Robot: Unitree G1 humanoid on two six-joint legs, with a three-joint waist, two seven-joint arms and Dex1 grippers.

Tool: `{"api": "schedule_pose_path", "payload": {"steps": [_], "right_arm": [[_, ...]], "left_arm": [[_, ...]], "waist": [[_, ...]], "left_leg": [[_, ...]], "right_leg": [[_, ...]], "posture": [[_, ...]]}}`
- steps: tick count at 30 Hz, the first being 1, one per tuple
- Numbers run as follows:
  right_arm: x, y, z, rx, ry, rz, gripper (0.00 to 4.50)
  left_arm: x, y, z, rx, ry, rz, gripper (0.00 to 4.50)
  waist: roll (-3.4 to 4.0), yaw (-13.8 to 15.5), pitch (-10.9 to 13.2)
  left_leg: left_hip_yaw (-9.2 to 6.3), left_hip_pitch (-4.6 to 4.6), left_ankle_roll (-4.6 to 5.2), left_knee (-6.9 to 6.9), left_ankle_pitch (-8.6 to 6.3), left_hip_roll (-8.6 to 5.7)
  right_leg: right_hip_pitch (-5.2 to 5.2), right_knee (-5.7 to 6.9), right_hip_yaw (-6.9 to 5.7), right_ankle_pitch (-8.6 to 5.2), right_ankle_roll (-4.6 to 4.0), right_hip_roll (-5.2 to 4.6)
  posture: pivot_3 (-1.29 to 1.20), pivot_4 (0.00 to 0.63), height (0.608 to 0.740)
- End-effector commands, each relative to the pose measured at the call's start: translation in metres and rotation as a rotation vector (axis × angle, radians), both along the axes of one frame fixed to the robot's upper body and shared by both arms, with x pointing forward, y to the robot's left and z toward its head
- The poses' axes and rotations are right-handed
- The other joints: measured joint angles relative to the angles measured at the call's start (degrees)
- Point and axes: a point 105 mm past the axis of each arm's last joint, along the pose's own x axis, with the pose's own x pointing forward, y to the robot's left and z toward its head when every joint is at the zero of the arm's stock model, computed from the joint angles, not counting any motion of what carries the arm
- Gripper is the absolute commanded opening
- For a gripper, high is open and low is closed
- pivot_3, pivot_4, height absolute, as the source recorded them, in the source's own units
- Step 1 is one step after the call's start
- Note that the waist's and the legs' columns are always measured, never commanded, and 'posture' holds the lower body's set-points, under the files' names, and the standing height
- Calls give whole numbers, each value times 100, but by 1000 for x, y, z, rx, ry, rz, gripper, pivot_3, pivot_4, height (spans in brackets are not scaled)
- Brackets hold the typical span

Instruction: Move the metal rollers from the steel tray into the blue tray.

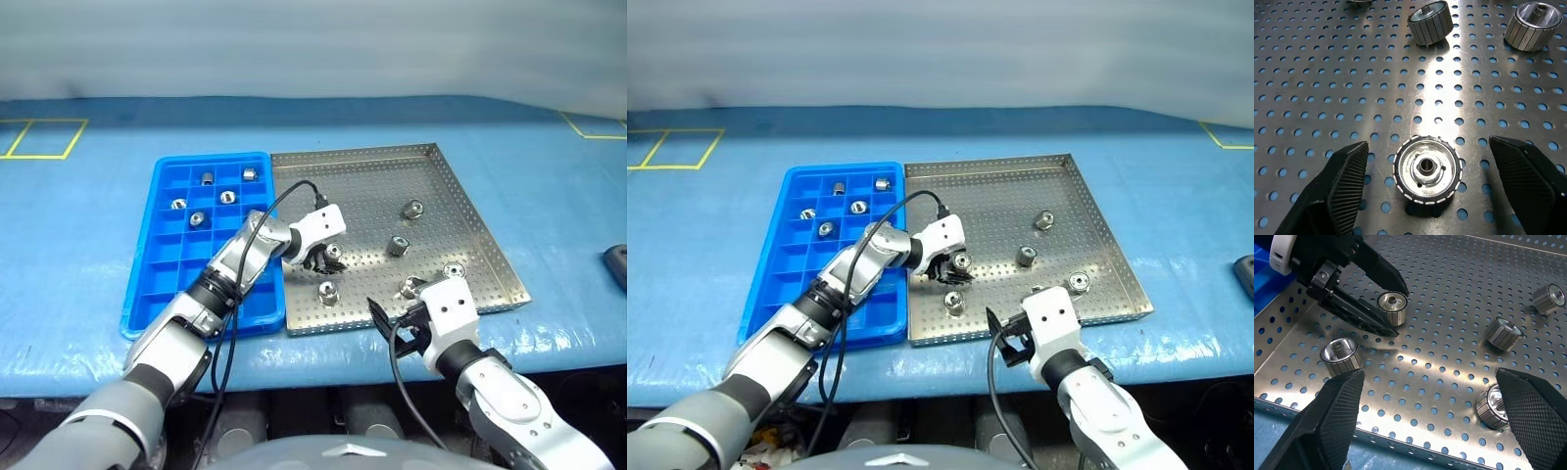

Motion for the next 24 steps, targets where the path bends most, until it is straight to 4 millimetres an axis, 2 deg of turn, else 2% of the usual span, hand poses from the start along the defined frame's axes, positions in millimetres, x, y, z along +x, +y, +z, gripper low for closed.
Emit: {"api": "schedule_pose_path", "payload": {"steps": [1,3,4,9,13,16,20,24], "right_arm": [[0,3,13,15,-55,7,4500],[0,3,13,16,-55,5,4500],[0,3,13,17,-55,4,4500],[1,3,14,17,-59,1,4500],[3,5,16,16,-66,16,4500],[5,7,19,11,-75,38,4500],[11,11,23,0,-81,84,4500],[19,18,26,-9,-87,148,4500]], "left_arm": [[-1,-4,3,-7,-14,-17,2585],[-1,-4,2,-4,-14,-18,1858],[-1,-4,2,-3,-14,-18,1673],[-1,-5,6,-23,-17,-10,1680],[1,-12,29,-156,-14,25,1680],[7,-12,61,-332,-20,106,1680],[17,5,98,-527,-80,263,1680],[23,34,121,-635,-174,423,1680]], "waist": [[0,2,0],[0,2,0],[0,2,0],[0,3,0],[0,3,0],[-1,17,0],[0,32,0],[0,71,0]], "left_leg": [[0,0,0,0,0,0],[0,0,0,1,0,0],[0,0,1,1,0,0],[0,0,1,1,0,0],[0,0,1,2,0,0],[-1,-2,1,3,1,1],[-1,-1,2,4,1,2],[0,6,2,3,2,1]], "right_leg": [[0,0,0,0,0,0],[0,0,0,1,1,0],[0,0,0,1,1,0],[0,0,1,1,2,0],[0,1,1,1,2,0],[-1,2,1,2,4,0],[1,2,1,5,9,-1],[4,4,4,19,32,2]], "posture": [[-109,150,740],[-109,150,740],[-110,150,740],[-110,150,740],[-92,150,740],[-68,150,740],[-6,150,740],[32,150,740]]}}
